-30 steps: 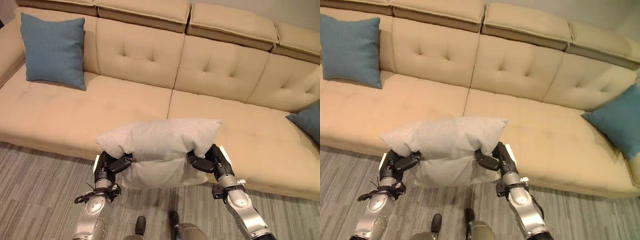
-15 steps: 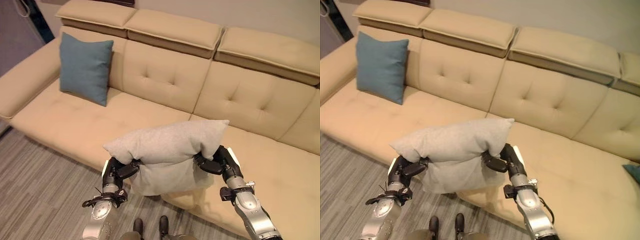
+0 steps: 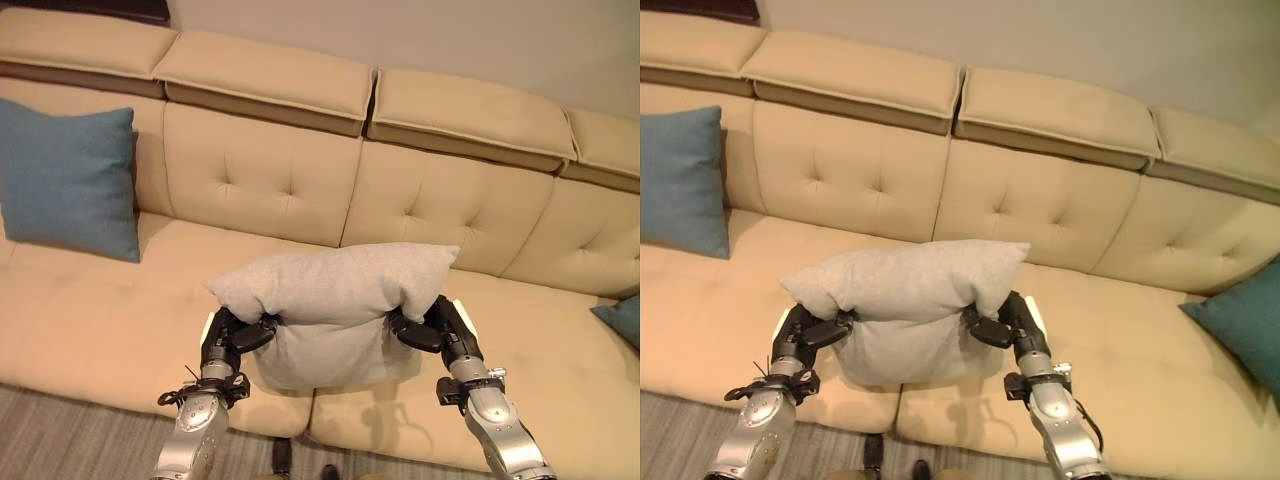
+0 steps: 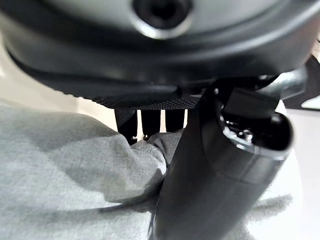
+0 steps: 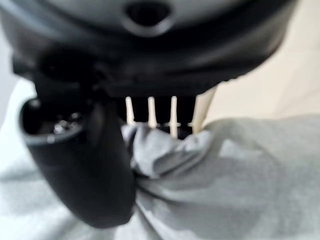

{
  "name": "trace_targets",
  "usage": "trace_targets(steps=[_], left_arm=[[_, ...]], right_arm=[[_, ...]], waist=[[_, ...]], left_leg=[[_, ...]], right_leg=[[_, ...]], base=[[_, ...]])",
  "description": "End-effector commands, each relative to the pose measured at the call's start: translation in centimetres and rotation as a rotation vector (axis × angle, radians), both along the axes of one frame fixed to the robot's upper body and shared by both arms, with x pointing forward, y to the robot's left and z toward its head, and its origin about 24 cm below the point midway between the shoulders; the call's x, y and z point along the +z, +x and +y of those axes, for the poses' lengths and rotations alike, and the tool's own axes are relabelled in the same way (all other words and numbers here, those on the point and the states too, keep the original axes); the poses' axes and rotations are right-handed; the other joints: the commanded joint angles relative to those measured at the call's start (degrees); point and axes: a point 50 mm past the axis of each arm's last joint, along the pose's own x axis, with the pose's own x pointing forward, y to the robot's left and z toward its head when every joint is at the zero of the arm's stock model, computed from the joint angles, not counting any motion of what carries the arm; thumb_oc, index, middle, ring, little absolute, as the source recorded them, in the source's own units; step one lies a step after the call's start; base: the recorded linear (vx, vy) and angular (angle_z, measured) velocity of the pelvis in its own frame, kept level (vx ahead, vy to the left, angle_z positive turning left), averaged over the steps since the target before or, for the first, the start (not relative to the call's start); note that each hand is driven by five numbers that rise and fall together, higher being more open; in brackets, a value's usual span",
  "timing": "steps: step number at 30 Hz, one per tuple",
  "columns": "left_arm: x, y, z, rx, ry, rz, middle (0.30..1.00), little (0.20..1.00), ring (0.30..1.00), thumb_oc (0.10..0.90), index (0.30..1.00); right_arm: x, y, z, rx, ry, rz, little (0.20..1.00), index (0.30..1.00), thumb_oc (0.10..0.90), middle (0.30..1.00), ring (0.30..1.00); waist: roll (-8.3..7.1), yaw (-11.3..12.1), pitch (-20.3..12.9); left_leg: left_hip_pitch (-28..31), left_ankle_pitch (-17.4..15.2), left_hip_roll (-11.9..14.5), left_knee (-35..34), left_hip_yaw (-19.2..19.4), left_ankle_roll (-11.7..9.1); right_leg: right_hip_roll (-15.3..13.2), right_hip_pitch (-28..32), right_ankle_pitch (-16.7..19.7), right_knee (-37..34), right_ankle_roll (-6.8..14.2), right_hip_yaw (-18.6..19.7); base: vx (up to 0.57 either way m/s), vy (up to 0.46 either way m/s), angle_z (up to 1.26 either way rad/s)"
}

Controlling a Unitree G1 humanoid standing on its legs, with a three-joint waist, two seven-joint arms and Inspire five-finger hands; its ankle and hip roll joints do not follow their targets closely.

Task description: Pick up all the scattered cushions and arrange them neatly on the sofa.

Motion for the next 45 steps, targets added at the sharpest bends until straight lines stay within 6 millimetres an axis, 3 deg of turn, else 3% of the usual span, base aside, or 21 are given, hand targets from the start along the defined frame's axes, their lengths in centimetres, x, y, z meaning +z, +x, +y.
trace_targets(steps=[1, 6, 7, 9, 16, 20, 24, 26, 39, 43, 45], left_arm=[[4.3, 0.6, -1.4, -0.106, 0.012, -0.259, 0.300, 0.300, 0.300, 0.400, 0.300], [4.2, 0.5, -1.4, -0.097, 0.001, -0.256, 0.300, 0.300, 0.300, 0.400, 0.300], [4.2, 0.5, -1.4, -0.103, 0.000, -0.259, 0.300, 0.300, 0.300, 0.400, 0.300], [4.0, 0.6, -2.0, -0.119, -0.007, -0.253, 0.300, 0.300, 0.300, 0.400, 0.300], [4.1, 1.0, -2.8, -0.148, -0.025, -0.258, 0.300, 0.300, 0.300, 0.400, 0.300], [4.6, 1.2, -2.8, -0.145, -0.033, -0.277, 0.300, 0.300, 0.300, 0.400, 0.300], [5.0, 1.5, -3.2, -0.141, -0.042, -0.294, 0.300, 0.300, 0.300, 0.400, 0.300], [4.9, 1.5, -3.3, -0.156, -0.027, -0.287, 0.300, 0.300, 0.300, 0.400, 0.300], [6.4, 2.2, -2.4, -0.134, 0.049, -0.350, 0.300, 0.300, 0.300, 0.400, 0.300], [8.2, 3.5, -3.1, -0.116, 0.057, -0.425, 0.300, 0.300, 0.300, 0.400, 0.300], [10.2, 4.8, -3.8, -0.111, 0.069, -0.506, 0.300, 0.300, 0.300, 0.400, 0.300]], right_arm=[[7.1, 2.2, 3.6, 0.127, 0.146, -0.383, 0.300, 0.300, 0.400, 0.300, 0.300], [6.8, 2.2, 3.9, 0.147, 0.139, -0.366, 0.300, 0.300, 0.400, 0.300, 0.300], [6.8, 2.2, 3.8, 0.145, 0.148, -0.367, 0.300, 0.300, 0.400, 0.300, 0.300], [6.5, 2.0, 3.2, 0.122, 0.132, -0.362, 0.300, 0.300, 0.400, 0.300, 0.300], [6.3, 1.6, 1.6, 0.066, 0.107, -0.348, 0.300, 0.300, 0.400, 0.300, 0.300], [6.3, 1.8, 1.7, 0.074, 0.122, -0.342, 0.300, 0.300, 0.400, 0.300, 0.300], [6.6, 1.9, 1.4, 0.062, 0.106, -0.349, 0.300, 0.300, 0.400, 0.300, 0.300], [6.6, 1.7, 0.9, 0.044, 0.070, -0.350, 0.300, 0.300, 0.400, 0.300, 0.300], [7.5, 3.1, 2.1, 0.005, 0.101, -0.402, 0.300, 0.300, 0.400, 0.300, 0.300], [9.6, 4.4, 3.1, -0.003, 0.092, -0.494, 0.300, 0.300, 0.400, 0.300, 0.300], [11.5, 5.5, 4.0, -0.002, 0.086, -0.571, 0.300, 0.300, 0.400, 0.300, 0.300]], waist=[[-1.47, 2.8, -5.3], [-1.21, 3.2, -5.4], [-1.47, 3.5, -5.6], [-1.94, 2.8, -5.9], [-2.22, 1.9, -6.7], [-3.27, 2.9, -5.4], [-2.50, 2.8, -5.5], [-1.26, 2.1, -6.3], [-1.02, 2.6, -6.2], [-0.65, 2.8, -5.6], [-0.41, 3.0, -5.2]], left_leg=[[-0.9, -9.2, 3.5, 6.9, 1.7, -5.4], [1.4, -9.2, 3.0, 4.9, 2.9, -5.3], [1.5, -9.1, 2.7, 4.8, 3.3, -5.6], [1.2, -8.7, 2.3, 4.8, 2.8, -6.1], [0.4, -10.4, 1.7, 8.3, 1.6, -7.8], [-3.9, -10.2, 3.8, 13.1, -2.5, -9.7], [-6.6, -8.3, 6.3, 11.3, -5.4, -10.4], [-3.5, -7.6, 6.6, 7.1, -5.0, -10.3], [-1.9, -9.3, 4.8, 5.4, 0.2, -8.0], [-3.4, -8.5, 4.7, 4.1, 0.9, -8.0], [-5.3, -7.5, 4.8, 3.1, 1.2, -8.1]], right_leg=[[0.9, 0.2, 6.2, 4.8, 1.1, -2.2], [2.4, -1.0, 5.1, 2.8, -0.1, -7.9], [1.7, 0.5, 3.9, -0.9, -0.6, -11.7], [4.3, 2.2, 3.5, -4.1, -1.8, -8.1], [4.6, 6.7, 5.1, -11.5, -2.6, -8.6], [3.3, 6.8, 5.6, -11.9, -2.4, -7.2], [2.9, 5.9, 4.9, -11.3, -2.2, -7.0], [1.8, 5.9, 4.7, -11.0, -1.8, -6.9], [-1.4, 3.3, 7.6, -11.3, 0.9, -3.1], [-1.6, 0.9, 9.3, -12.7, 1.6, -3.0], [-1.5, -1.1, 10.5, -13.9, 1.9, -2.9]], base=[[-0.03, 0.092, -0.43], [0.00, 0.042, -0.32], [-0.01, -0.026, -0.27], [-0.01, -0.056, -0.03], [0.01, -0.020, 0.20], [-0.04, 0.063, 0.02], [0.01, 0.144, -0.12], [0.15, 0.295, -0.30], [0.04, 0.101, -0.17], [-0.06, -0.002, -0.17], [-0.13, -0.018, -0.11]])
